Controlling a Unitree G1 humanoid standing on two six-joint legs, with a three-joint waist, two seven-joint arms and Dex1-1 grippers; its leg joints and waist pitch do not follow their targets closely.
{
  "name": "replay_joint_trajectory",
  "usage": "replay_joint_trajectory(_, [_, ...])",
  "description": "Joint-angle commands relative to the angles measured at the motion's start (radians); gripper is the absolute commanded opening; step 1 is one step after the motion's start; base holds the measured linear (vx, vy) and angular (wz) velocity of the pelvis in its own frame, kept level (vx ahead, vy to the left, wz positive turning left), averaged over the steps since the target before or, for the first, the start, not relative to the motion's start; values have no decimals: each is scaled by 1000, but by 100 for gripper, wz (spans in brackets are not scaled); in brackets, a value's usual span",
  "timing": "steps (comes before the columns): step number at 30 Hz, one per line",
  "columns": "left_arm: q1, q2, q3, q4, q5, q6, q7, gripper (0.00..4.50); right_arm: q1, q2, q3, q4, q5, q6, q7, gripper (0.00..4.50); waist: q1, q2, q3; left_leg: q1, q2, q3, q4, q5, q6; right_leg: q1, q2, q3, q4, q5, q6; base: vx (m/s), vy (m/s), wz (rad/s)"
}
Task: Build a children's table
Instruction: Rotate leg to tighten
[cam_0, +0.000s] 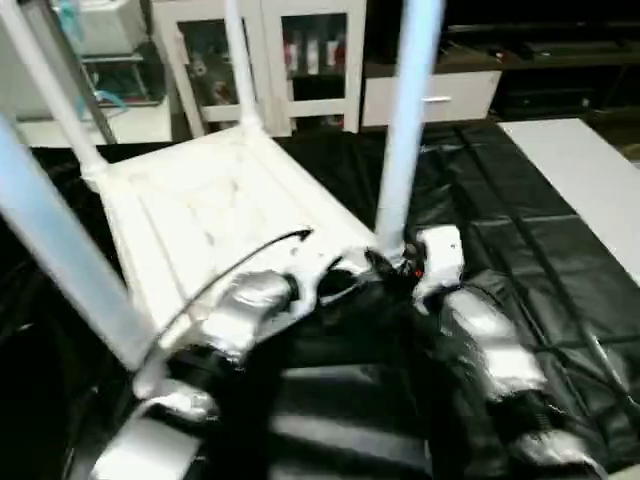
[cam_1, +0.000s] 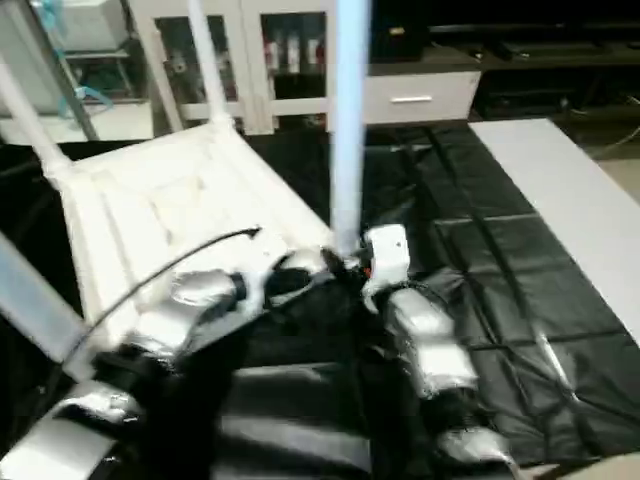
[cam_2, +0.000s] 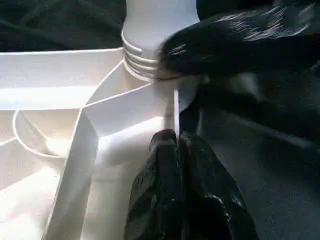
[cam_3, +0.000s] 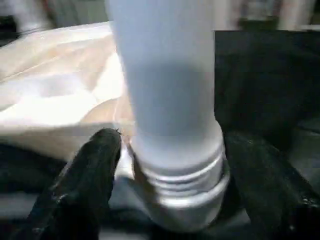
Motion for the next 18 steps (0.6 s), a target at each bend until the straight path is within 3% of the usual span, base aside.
replay_joint_trajectory(1, [49, 49, -53, 17, 26, 68, -100, 0, 12, -34, 29, -85, 31, 35, 114, 387, 9, -12, -48, -1, 55, -27, -74, -182, 113, 51, -59, 39, -58, -168, -242, 0, 0, 0])
replay_joint_trajectory(4, [81, 127, -96, -54, 15, 75, -243, 0, 64, -110, 39, -164, 50, 56, 212, 406, 5, -13, -41, 1, 55, -25, -80, -236, 91, 46, -60, 40, -66, -243, -244, 0, 0, 0])
replay_joint_trajectory(6, [81, 127, -96, -54, 15, 75, -243, 0, 64, -110, 39, -164, 50, 56, 212, 406, 6, -12, -41, 5, 56, -25, -81, -249, 79, 44, -60, 42, -68, -273, -236, 0, 0, 0])
replay_joint_trajectory(7, [96, 161, -110, -91, 7, 85, -298, 0, 80, -133, 35, -191, 59, 69, 241, 406, 7, -11, -39, 7, 56, -26, -84, -269, 61, 42, -59, 41, -70, -299, -232, 0, 0, 0])
replay_joint_trajectory(9, [113, 204, -116, -126, 15, 82, -319, 0, 105, -168, 29, -229, 74, 93, 275, 406, 7, -10, -39, 5, 58, -28, -87, -268, 56, 43, -57, 43, -68, -290, -226, 0, 0, 0])
replay_joint_trajectory(10, [115, 209, -113, -127, 20, 77, -307, 0, 110, -176, 29, -239, 78, 100, 281, 406, 9, -10, -38, 10, 58, -26, -86, -273, 52, 38, -56, 43, -70, -288, -224, 0, 0, 0])
replay_joint_trajectory(13, [104, 177, -82, -95, 31, 84, -231, 0, 111, -167, 40, -253, 68, 115, 278, 406, 8, -12, -38, 6, 54, -25, -85, -276, 46, 40, -58, 43, -70, -294, -225, 0, 0, 0])
replay_joint_trajectory(18, [93, 155, -73, -89, 28, 95, -194, 0, 102, -152, 54, -259, 59, 119, 274, 406, 11, -19, -32, 12, 54, -28, -89, -325, 29, 31, -60, 43, -87, -436, -177, 0, 0, 0])
